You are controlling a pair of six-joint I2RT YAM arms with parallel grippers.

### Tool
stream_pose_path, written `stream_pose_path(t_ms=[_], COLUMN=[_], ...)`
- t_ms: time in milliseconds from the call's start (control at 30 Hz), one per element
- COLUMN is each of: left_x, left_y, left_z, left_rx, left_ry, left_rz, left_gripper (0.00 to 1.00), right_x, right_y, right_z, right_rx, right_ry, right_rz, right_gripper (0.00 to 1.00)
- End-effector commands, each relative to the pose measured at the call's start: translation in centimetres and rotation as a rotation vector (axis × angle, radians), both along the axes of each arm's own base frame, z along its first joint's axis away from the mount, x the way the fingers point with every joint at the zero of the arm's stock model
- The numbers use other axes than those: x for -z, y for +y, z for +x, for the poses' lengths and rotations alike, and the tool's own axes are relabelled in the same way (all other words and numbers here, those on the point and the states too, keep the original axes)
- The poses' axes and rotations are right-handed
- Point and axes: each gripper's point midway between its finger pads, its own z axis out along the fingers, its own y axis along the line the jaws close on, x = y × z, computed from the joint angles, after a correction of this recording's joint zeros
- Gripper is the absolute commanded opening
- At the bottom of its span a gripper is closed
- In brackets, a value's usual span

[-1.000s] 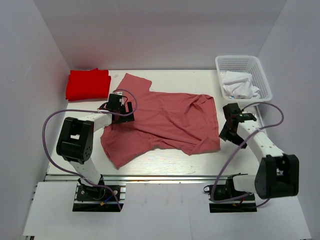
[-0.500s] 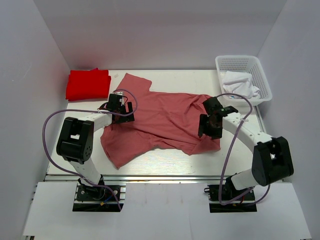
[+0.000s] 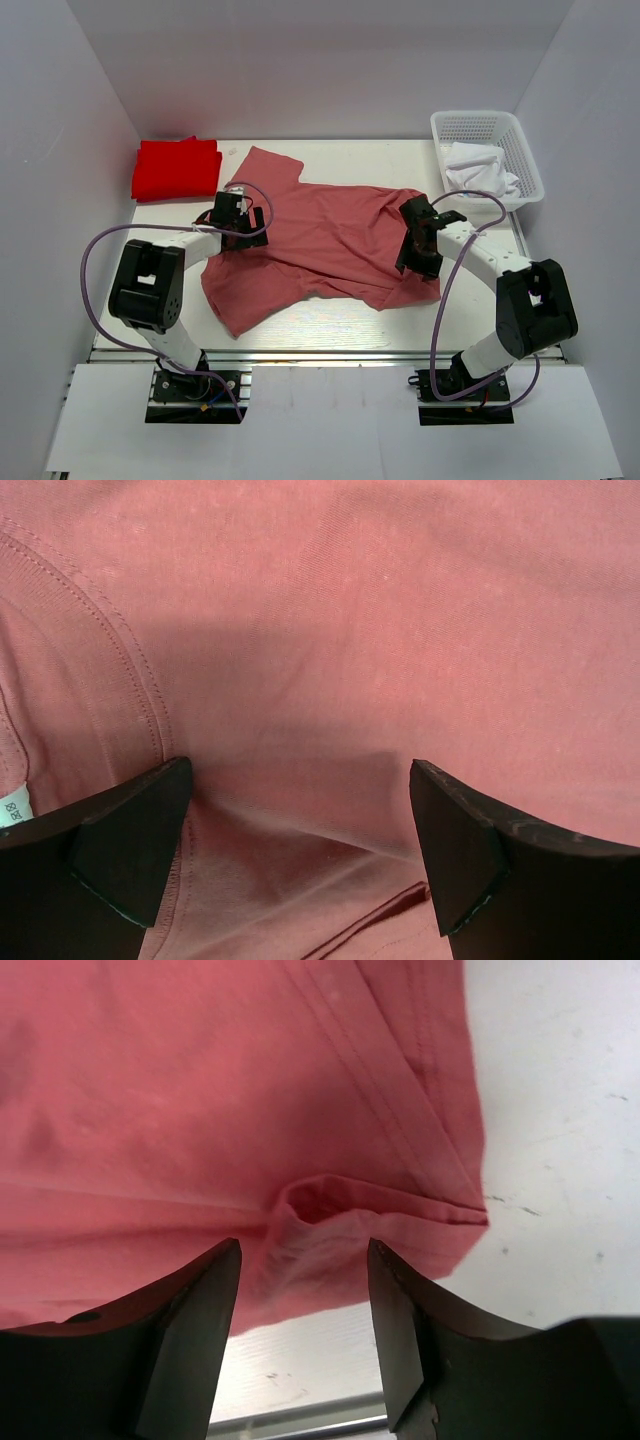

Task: Fold and stack the t-shirts
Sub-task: Flatten out the tshirt

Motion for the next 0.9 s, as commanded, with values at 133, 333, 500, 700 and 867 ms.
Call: stream_pose_path(t_ms=[133, 333, 500, 700, 867], left_x=[-0.7, -1.2, -0.5, -0.5, -0.8], left_y=[-0.4, -0.5, -0.5, -0.5, -0.3], left_z=[-1.1, -0.9, -1.0, -1.0, -0.9], left_rx=[0.017, 0.017, 0.017, 0.017, 0.010], left_ry=[-0.004, -0.022, -0.004, -0.004, -0.015], left_rz=[-0.032, -0.036, -0.032, -0.032, -0.026], left_gripper=[1.00, 1.00, 1.00, 1.00, 1.00], right_x=[0.0, 0.7, 0.3, -0.5, -0.2], right_y=[1.2, -0.9, -2.2, -2.7, -1.2], right_z=[1.5, 0.1, -1.9, -6.4, -11.2], right_rx=[0.042, 0.095, 0.119, 0.139, 0.137], right_ry=[-0.040, 0.005, 0.045, 0.113, 0.207], right_rz=[0.046, -0.048, -0.099, -0.054, 0.096], right_gripper=[0.57, 0.48, 0.00, 0.00, 0.00])
